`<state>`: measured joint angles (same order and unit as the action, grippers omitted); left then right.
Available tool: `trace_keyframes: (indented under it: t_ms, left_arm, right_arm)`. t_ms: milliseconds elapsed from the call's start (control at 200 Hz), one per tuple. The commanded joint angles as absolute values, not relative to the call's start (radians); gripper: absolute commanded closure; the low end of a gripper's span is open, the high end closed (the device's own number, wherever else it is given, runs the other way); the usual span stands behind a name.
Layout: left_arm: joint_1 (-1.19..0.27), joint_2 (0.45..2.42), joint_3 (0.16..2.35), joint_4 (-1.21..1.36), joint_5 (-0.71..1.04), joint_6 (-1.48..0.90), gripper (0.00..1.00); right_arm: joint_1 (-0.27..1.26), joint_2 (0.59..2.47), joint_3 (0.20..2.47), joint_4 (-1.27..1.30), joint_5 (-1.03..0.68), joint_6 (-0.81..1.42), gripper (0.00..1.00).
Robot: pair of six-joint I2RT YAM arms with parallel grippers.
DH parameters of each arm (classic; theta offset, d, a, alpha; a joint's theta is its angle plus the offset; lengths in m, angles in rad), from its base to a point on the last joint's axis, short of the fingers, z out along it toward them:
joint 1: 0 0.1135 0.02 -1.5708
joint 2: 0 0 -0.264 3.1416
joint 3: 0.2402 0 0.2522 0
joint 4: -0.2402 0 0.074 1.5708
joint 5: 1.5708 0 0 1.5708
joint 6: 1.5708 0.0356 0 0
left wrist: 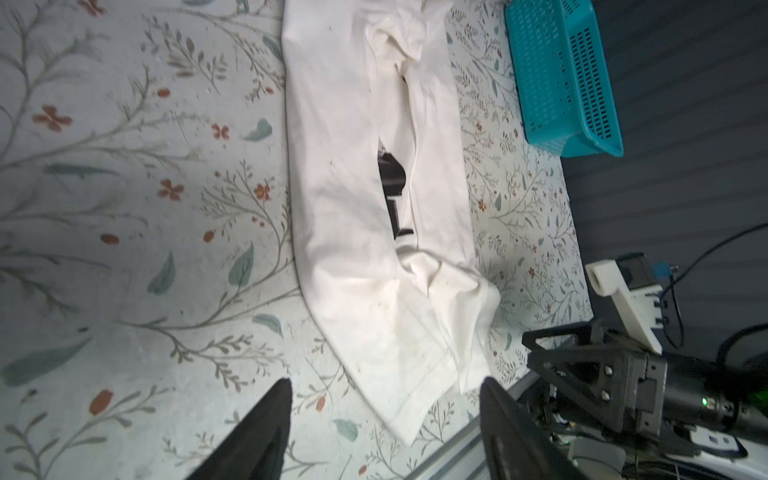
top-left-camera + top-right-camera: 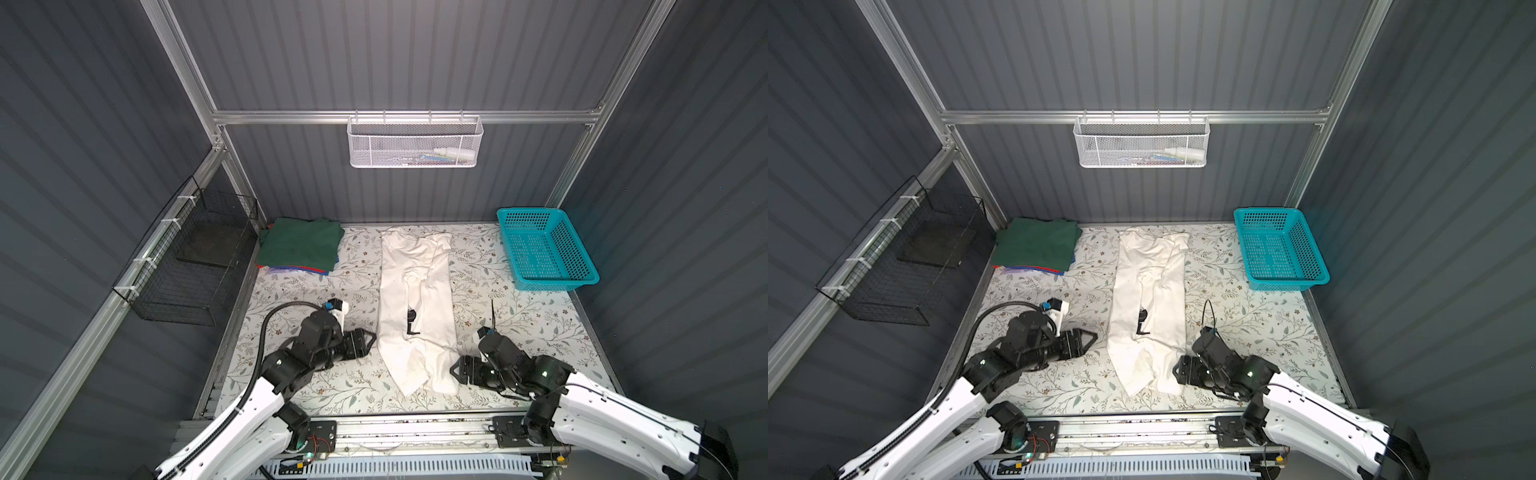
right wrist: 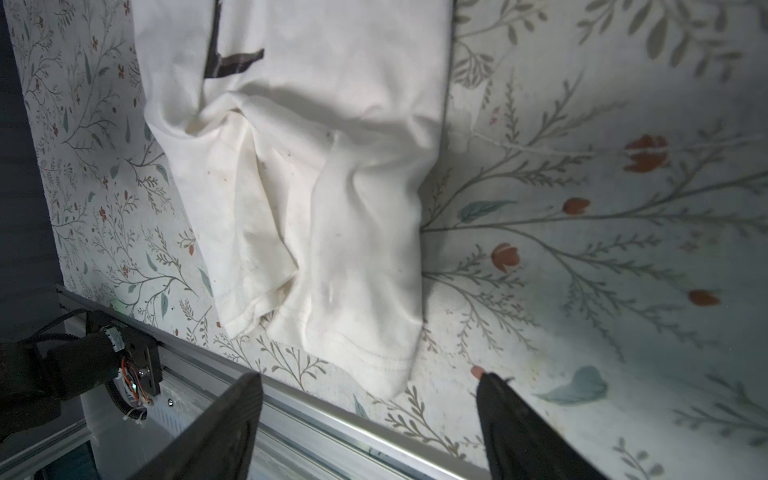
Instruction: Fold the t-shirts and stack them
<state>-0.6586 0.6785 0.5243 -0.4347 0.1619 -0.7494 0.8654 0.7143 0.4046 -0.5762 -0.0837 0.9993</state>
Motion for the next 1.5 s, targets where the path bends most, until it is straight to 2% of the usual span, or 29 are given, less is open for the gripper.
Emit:
trace_keyframes:
  t_ms: [0,250,460,685,801,1086,1121,1266,1306,1351,1381,1476,1496]
  left_arm:
    - [-0.703,0.63,0.457,-0.468,0.178,-0.855,0.28]
    - [-0.849,0.678,0.362,-0.366,0.147,-0.93,0.3]
    - [-1.037,0.855,0.372,-0.224,0.04,-0.975,0.31]
    - [-1.172,1.009,0.386,-0.119,-0.056,-1.027,0.38]
    - [-1.213,1.086,0.386,-0.062,-0.069,-1.056,0.43]
    - [-1.253,1.218,0.398,0.006,-0.098,-1.077,0.45]
    - [-1.252,1.221,0.396,0.004,-0.104,-1.076,0.46]
    - [-1.253,1.24,0.406,-0.029,-0.151,-1.084,0.62]
    - [-1.253,1.241,0.411,-0.031,-0.161,-1.088,0.77]
    - [-1.253,1.24,0.412,-0.026,-0.17,-1.09,0.89]
    - [-1.253,1.236,0.415,-0.03,-0.177,-1.094,1.0]
    - [-1.253,1.193,0.433,-0.106,-0.204,-1.097,1.0]
    - [-1.253,1.178,0.438,-0.128,-0.207,-1.098,1.0]
  right_arm:
    - [0.888,0.669,0.351,-0.571,-0.088,1.083,0.22]
    - [0.945,0.717,0.289,-0.505,-0.081,1.14,0.27]
    - [1.015,0.8,0.281,-0.4,-0.044,1.194,0.34]
    - [1.063,0.885,0.288,-0.34,-0.029,1.219,0.44]
    - [1.094,0.897,0.289,-0.331,-0.014,1.232,0.54]
    - [1.123,0.858,0.275,-0.334,0.018,1.246,0.62]
    - [1.122,0.852,0.273,-0.332,0.018,1.244,0.65]
    - [1.122,0.829,0.28,-0.323,0.024,1.226,0.73]
    - [1.122,0.818,0.282,-0.326,0.03,1.225,0.77]
    - [1.122,0.805,0.284,-0.329,0.042,1.226,0.82]
    - [1.123,0.795,0.282,-0.327,0.048,1.227,0.85]
    - [1.123,0.76,0.282,-0.339,0.06,1.232,1.0]
    - [1.122,0.753,0.283,-0.349,0.061,1.236,1.0]
